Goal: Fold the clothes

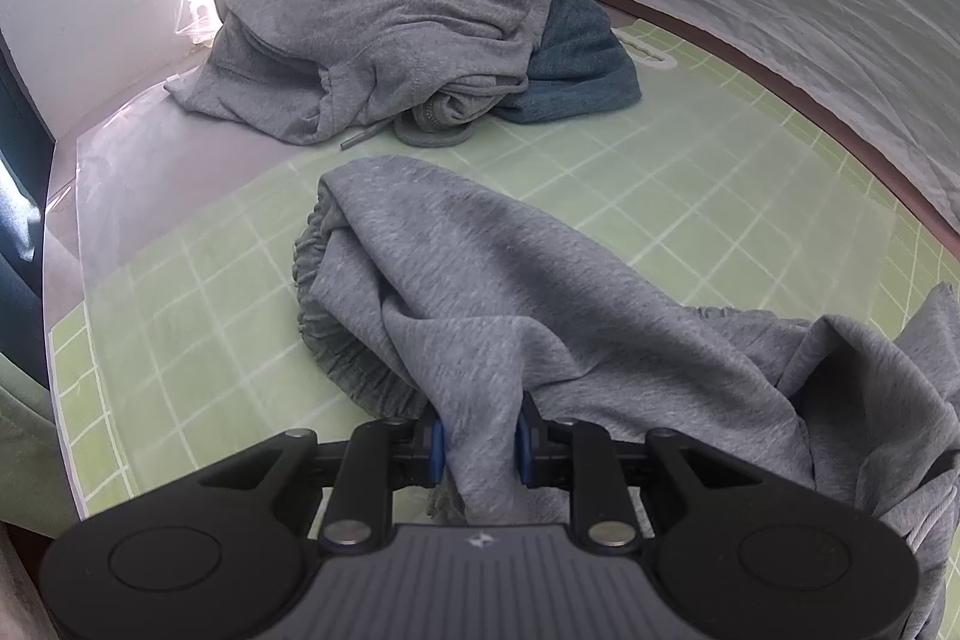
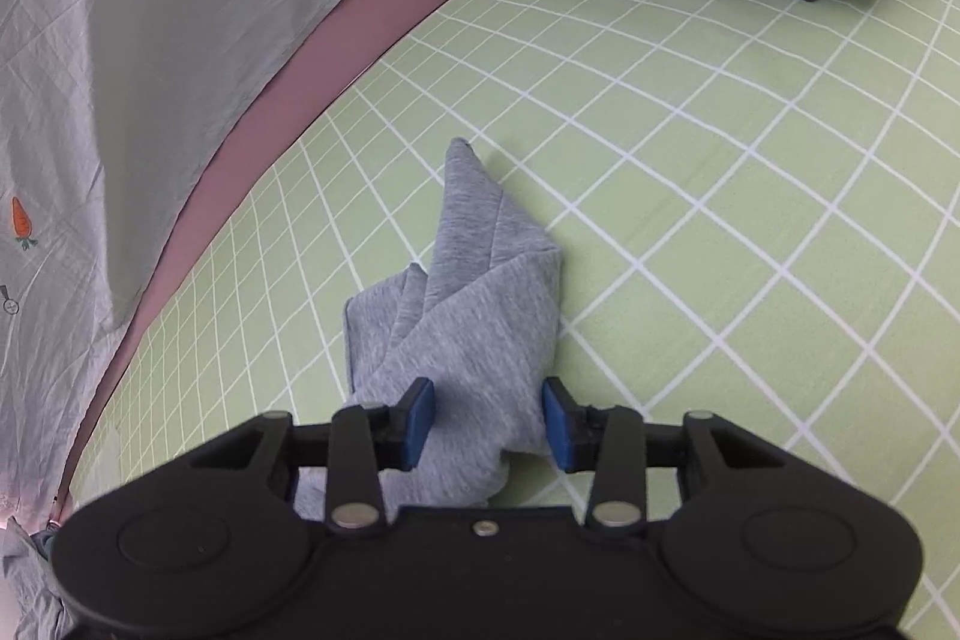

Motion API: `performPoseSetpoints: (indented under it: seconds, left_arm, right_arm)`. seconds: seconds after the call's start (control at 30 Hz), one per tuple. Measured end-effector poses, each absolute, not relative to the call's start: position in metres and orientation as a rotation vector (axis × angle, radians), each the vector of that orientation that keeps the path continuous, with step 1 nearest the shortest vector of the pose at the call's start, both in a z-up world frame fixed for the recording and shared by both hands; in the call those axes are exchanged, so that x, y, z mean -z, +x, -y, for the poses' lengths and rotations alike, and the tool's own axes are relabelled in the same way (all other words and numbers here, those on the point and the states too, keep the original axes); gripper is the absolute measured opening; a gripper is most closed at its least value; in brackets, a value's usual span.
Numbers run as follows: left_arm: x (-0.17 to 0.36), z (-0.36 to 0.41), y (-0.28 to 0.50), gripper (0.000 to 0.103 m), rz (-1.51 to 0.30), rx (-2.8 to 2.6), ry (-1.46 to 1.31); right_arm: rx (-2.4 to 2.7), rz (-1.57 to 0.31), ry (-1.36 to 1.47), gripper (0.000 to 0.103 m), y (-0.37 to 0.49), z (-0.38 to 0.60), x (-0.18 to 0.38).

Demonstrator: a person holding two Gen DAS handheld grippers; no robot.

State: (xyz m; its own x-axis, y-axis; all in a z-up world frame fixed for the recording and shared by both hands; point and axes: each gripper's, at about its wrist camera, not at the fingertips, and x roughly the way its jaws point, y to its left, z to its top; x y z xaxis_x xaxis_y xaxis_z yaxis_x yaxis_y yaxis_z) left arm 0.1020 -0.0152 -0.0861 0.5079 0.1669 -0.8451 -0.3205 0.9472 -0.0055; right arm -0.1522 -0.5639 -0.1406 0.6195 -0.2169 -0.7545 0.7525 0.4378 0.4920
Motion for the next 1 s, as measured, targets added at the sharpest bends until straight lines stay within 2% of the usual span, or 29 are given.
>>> performPoseSetpoints:
  seconds: [0.07, 0.1, 0.2, 0.47, 0.57, 0.8, 1.0]
  left_arm:
    - [0.086, 0.016, 0.101, 0.025, -0.993, -0.297, -0.172]
    - [0.086, 0.016, 0.101, 0.024, -0.991, -0.298, -0.174]
    - [0.086, 0.018, 0.101, 0.024, -0.986, -0.305, -0.173]
    - [0.091, 0.022, 0.098, 0.024, -0.991, -0.278, -0.161]
    - [0.091, 0.023, 0.098, 0.024, -0.991, -0.282, -0.158]
    - [0.088, 0.026, 0.11, 0.022, -0.986, -0.264, -0.171]
    - [0.059, 0.034, 0.129, 0.02, -0.886, -0.228, -0.22]
  right_arm:
    - [0.641, -0.652, 0.904, 0.006, -0.153, 0.563, 0.134]
    - [0.636, -0.638, 0.892, 0.006, -0.155, 0.562, 0.129]
    - [0.669, -0.585, 0.843, 0.005, -0.166, 0.56, 0.108]
    - [0.724, -0.377, 0.574, 0.005, -0.184, 0.554, 0.009]
    - [0.706, -0.367, 0.551, 0.005, -0.178, 0.55, 0.001]
    - [0.702, -0.492, 0.574, 0.005, -0.141, 0.567, 0.042]
    - [0.655, -0.356, 0.548, 0.005, -0.123, 0.575, 0.004]
